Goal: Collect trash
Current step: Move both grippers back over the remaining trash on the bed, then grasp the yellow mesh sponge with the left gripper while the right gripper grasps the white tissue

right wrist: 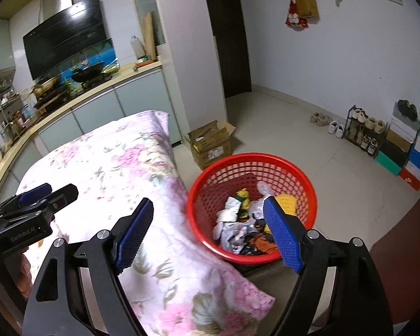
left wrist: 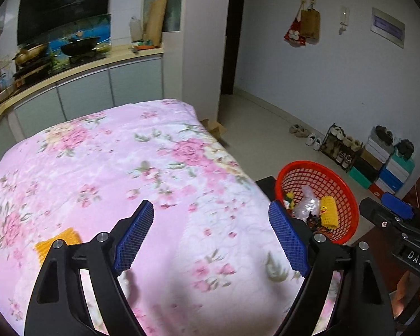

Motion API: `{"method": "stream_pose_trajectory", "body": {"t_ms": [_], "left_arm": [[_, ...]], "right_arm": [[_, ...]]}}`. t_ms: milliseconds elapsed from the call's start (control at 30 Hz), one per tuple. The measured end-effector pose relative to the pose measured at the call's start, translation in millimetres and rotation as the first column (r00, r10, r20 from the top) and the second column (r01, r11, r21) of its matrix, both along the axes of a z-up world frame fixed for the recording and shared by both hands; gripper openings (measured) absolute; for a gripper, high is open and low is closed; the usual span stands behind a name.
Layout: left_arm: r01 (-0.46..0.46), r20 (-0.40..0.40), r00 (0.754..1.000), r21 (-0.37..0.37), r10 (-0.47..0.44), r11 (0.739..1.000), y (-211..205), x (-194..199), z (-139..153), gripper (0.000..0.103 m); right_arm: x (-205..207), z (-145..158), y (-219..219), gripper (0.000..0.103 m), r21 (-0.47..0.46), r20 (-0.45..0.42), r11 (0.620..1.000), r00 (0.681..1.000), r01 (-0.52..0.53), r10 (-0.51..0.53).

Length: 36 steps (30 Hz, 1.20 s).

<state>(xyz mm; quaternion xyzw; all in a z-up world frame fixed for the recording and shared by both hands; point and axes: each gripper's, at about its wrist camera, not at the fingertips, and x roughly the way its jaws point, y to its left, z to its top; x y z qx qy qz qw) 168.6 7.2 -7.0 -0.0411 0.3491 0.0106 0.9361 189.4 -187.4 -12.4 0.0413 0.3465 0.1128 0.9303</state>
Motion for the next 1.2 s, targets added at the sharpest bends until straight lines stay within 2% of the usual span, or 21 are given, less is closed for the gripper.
{"method": "stream_pose_trajectory", "body": {"t_ms": [400, 600, 700, 833, 1000, 1067, 1200], "left_arm": [[-0.107, 0.01, 0.994, -0.004, 0.107, 0.994, 52.3, -33.4, -1.5, 0.082], [-0.18, 0.014, 0.984, -0.002, 0.18, 0.984, 88.0, -51.8, -1.5, 0.082], [-0.231, 0.01, 0.973, -0.005, 0.231, 0.973, 111.9, -60.8, -0.6, 0.082], [-0.334, 0.007, 0.942, -0.02, 0.334, 0.942, 156.8, -76.4, 3.8, 0.082], [-0.415, -0.01, 0.91, -0.085, 0.415, 0.906, 201.6, -92.9, 7.1, 0.082], [-0.425, -0.03, 0.905, -0.11, 0.424, 0.898, 213.4, -95.7, 2.4, 0.082], [-0.399, -0.099, 0.916, -0.12, 0.389, 0.909, 218.7, -87.7, -19.1, 0.082]], "right_arm": [[-12.6, 5.5, 37.1, 0.078, -0.015, 0.006, 0.997, 0.997, -0.072, 0.072], [-15.4, 4.3, 56.2, 0.078, -0.017, -0.004, 0.993, 0.993, -0.116, 0.116], [-14.9, 2.5, 68.2, 0.078, -0.017, -0.014, 0.989, 0.989, -0.145, 0.145], [-14.2, 1.7, 79.9, 0.078, -0.013, -0.016, 0.985, 0.985, -0.172, 0.172], [-9.7, -0.1, 93.7, 0.078, -0.002, -0.028, 0.98, 0.979, -0.2, 0.2], [-9.0, -2.3, 99.6, 0.078, 0.002, -0.034, 0.978, 0.977, -0.21, 0.21], [-7.8, -5.2, 111.5, 0.078, -0.002, -0.046, 0.972, 0.971, -0.235, 0.234]]}}
